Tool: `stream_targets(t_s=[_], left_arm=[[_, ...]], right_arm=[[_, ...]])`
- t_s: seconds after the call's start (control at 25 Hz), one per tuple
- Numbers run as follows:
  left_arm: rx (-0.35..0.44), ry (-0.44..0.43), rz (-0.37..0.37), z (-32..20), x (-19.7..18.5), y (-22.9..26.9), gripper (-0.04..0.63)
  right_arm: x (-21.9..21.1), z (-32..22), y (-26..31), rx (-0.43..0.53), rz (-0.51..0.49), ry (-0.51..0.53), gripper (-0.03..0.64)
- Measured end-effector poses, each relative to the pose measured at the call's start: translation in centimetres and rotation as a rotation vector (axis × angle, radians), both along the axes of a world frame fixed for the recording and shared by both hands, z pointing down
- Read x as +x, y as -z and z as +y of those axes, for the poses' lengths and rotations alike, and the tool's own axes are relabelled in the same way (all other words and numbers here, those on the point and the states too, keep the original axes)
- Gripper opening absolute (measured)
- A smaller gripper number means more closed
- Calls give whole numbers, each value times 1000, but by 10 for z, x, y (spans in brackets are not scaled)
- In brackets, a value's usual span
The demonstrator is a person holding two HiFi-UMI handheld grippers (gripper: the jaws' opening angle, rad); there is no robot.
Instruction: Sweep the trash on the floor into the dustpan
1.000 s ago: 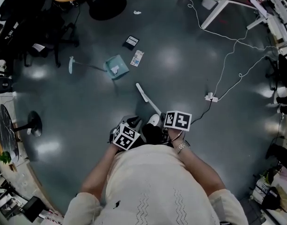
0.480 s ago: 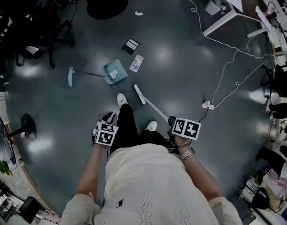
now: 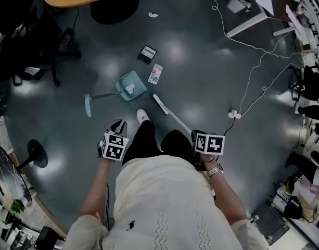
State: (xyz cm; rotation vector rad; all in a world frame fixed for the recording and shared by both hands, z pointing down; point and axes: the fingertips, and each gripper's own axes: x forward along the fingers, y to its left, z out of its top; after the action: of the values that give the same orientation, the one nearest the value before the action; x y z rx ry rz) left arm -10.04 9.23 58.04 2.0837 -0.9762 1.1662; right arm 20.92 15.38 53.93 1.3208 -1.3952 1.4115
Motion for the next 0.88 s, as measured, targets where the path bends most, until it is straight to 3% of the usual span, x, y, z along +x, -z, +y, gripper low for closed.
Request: stream_targets(t_s=[0.12,0.24,0.32,0.4,0.52,0.64,0.72,0.88], left_arm=[[61,83,-61,-23,-38,10,61],[165,271,-185,-49,-103,26,61],[179,380,-234,-63,-146,29,61],[130,431,-243,-73,-176,19,63],[59,439,-251,-87,-199,-8,63],[-29,400,-259,-96,-204,-46,91],[-120,380,-256,-94,-204,-72,173],[-233,436,-252,-90,-212,-104,174]], right_arm=[[-16,-11,-4,-25,-5,27,51],[-23,-20,-6,-45,-2,60,51],[-26,-26,-4,-58,2,86,51],[-30,-30,-3,-67,3,110,51],[-36,-30,-4,-82,-5,121,51],[-38,-32,-4,-91,-17,111,51],[-41,-34,-3,-93,-16,126,49],[-53,-35,-2,-102,18,206,49]])
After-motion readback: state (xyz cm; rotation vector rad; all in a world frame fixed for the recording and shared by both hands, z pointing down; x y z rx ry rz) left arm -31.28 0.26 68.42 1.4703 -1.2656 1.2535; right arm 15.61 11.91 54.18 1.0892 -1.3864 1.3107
